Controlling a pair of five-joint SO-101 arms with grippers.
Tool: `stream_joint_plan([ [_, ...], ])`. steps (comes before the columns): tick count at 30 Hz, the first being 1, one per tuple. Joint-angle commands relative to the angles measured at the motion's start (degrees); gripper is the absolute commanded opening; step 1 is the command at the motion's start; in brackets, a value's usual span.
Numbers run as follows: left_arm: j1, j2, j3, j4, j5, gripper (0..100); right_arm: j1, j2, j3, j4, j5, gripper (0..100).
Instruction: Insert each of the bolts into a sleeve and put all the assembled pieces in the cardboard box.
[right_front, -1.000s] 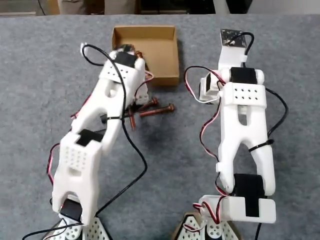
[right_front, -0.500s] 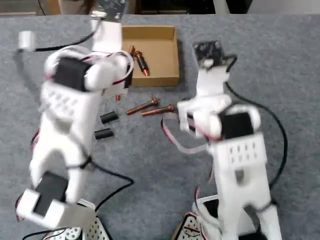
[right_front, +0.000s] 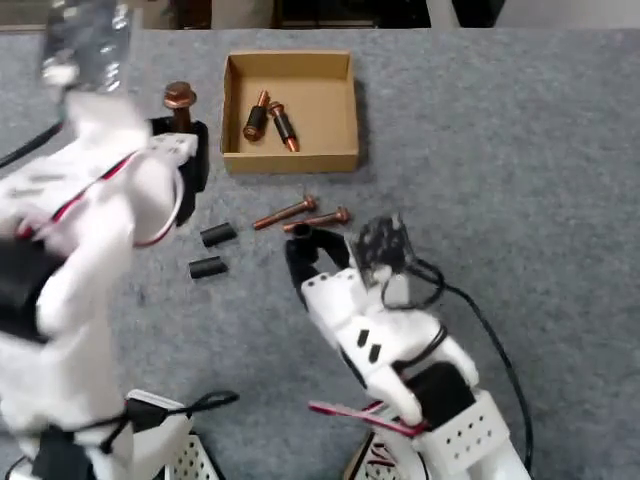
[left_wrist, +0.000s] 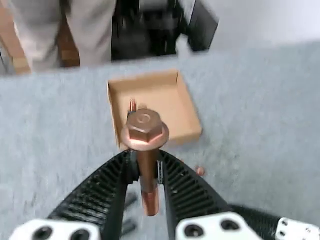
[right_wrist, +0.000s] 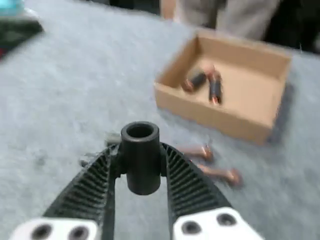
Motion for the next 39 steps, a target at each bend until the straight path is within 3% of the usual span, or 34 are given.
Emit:
stream_joint_plan([
  [1,0.1,-5.8,2.0,-4.8,0.2,2,-2.9,-4.3,1.2,-4.8,0.1,0.1],
  [6,7.6,-14.6,20.0,-14.2,0.8,2,-2.9,-4.3,1.5,-11.2,-4.5,0.1],
  [13,13.5,-32.1,52.3,-41.1,3.6,2,-2.9,-4.7,7.1,-13.9,-4.4,0.1],
  [16,15.5,-37.4,62.2,-48.6,1.7,2,-2.7,-4.9,8.9,-14.3,-4.3,0.1],
  [19,19.1,-40.5,66.3,-49.8,-2.3,2,-2.5,-4.9,11.4,-19.3,-2.5,0.1],
  [24,19.9,-41.8,66.3,-49.7,-2.7,2,-2.5,-4.9,17.5,-30.1,3.3,0.1],
  [39,20.3,-41.9,65.8,-49.7,-3.1,2,1.2,-4.9,20.9,-44.7,3.3,0.1],
])
